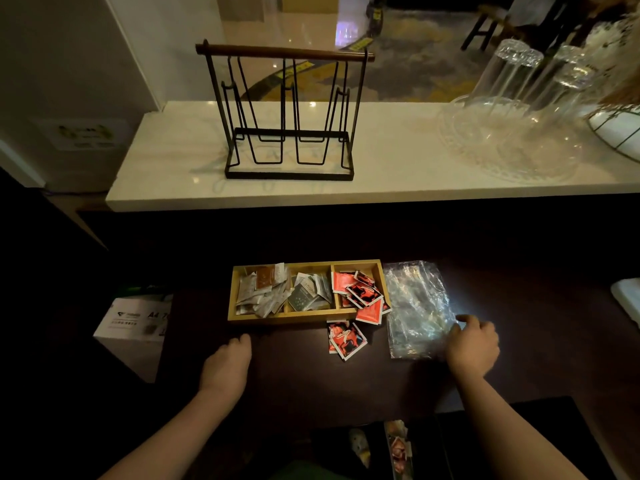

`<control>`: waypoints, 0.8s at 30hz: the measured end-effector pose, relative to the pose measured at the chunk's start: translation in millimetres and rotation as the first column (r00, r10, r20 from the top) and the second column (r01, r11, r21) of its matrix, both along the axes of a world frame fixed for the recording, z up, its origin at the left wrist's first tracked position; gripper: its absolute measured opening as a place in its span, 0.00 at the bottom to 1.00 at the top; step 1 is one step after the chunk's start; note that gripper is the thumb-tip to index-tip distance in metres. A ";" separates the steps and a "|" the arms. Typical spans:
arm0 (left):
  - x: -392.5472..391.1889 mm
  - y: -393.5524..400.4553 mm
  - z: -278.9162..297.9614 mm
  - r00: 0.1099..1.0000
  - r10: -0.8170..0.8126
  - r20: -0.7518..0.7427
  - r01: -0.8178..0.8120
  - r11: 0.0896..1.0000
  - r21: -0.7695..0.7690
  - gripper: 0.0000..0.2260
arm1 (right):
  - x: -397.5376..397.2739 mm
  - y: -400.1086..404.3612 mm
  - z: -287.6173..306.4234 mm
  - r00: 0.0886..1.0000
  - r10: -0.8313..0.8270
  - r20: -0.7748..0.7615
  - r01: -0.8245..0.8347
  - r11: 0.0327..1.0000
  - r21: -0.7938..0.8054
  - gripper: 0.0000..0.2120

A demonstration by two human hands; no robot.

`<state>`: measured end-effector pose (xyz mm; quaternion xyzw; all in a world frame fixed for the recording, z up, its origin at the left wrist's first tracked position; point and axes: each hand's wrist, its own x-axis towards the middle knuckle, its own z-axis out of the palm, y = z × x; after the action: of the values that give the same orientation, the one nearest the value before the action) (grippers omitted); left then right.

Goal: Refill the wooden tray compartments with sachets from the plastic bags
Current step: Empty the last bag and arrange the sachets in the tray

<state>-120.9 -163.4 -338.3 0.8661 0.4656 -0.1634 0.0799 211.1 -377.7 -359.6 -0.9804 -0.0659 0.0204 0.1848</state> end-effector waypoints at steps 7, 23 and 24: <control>45.0 5.9 28.5 0.832 0.316 0.456 -0.044 0.856 -0.514 0.09 | -3.0 15.2 19.6 0.984 0.048 0.172 -0.071 0.990 0.126 0.11; 121.3 5.9 40.6 0.849 -0.260 0.460 0.292 0.956 0.002 0.27 | -85.0 39.4 14.0 0.734 0.631 0.251 -0.653 0.757 0.003 0.10; 119.9 6.8 35.6 0.870 -0.326 0.370 0.340 0.940 0.029 0.28 | -90.0 40.2 11.7 0.710 0.664 0.233 -0.680 0.733 -0.016 0.11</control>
<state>-1.0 -156.6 -302.8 0.9468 0.2828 -0.0173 0.1527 121.1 -337.5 -347.9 -0.8775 -0.4391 -0.0263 0.1908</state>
